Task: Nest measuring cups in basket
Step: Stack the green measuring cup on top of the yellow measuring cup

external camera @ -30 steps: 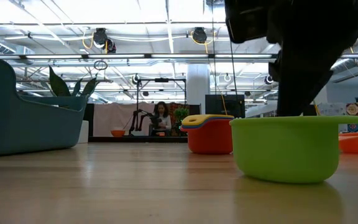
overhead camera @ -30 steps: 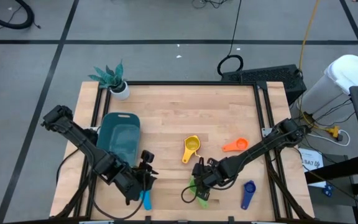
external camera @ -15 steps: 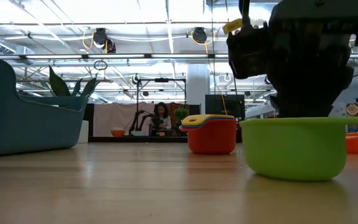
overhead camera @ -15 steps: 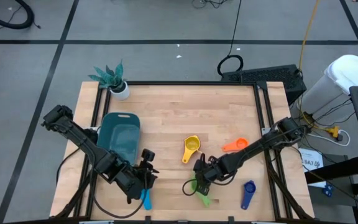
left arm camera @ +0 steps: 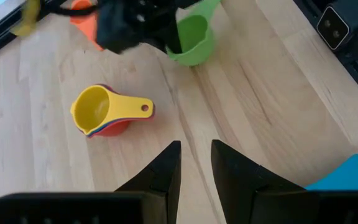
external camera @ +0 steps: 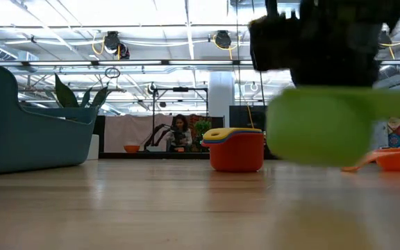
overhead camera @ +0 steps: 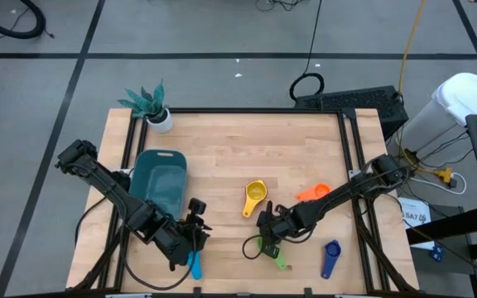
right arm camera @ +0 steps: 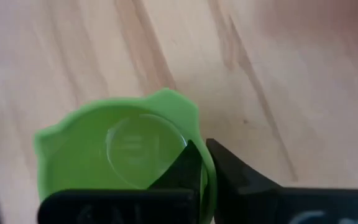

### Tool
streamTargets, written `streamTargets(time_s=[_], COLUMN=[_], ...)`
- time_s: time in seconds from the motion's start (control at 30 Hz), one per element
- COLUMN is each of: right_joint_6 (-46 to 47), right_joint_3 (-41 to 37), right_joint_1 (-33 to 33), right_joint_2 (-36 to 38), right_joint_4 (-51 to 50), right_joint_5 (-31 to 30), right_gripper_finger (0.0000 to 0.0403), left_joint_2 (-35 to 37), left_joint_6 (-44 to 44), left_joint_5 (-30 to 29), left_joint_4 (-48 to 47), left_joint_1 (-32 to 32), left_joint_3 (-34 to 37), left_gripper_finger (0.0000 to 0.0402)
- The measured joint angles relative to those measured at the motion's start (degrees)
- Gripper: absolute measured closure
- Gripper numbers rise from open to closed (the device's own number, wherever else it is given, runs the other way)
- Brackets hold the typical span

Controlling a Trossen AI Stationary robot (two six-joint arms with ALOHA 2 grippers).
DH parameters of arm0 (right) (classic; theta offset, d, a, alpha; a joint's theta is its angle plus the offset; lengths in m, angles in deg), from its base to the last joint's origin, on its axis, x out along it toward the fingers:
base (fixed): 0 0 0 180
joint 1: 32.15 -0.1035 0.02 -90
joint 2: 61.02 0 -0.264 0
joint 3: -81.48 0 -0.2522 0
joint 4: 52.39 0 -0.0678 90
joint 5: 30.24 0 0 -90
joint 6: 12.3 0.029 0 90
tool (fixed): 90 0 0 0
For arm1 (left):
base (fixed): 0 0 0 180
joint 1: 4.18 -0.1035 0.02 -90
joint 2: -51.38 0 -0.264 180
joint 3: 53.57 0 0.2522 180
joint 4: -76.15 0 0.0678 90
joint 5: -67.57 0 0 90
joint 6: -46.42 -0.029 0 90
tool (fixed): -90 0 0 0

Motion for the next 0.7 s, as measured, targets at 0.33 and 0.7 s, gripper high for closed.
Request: streamTargets(time_s=[0.33,0.7], right_joint_6=[-3.7,-13.2], right_joint_3=[0.2,4.0], right_joint_1=[4.4,15.8], right_joint_2=[11.9,10.9], right_joint_4=[-0.3,-7.0], right_joint_5=[-13.7,-10.5], right_gripper_finger=[0.0402,0.0402], left_joint_2=[0.0,0.0], left_joint_6=[-1.5,-3.4], left_joint_5=[0.0,0.0], left_joint_4=[-0.5,-0.6], left_joint_1=[-2.0,-3.8], left_joint_3=[0.0,0.0], left_gripper_finger=[0.0309,0.0309])
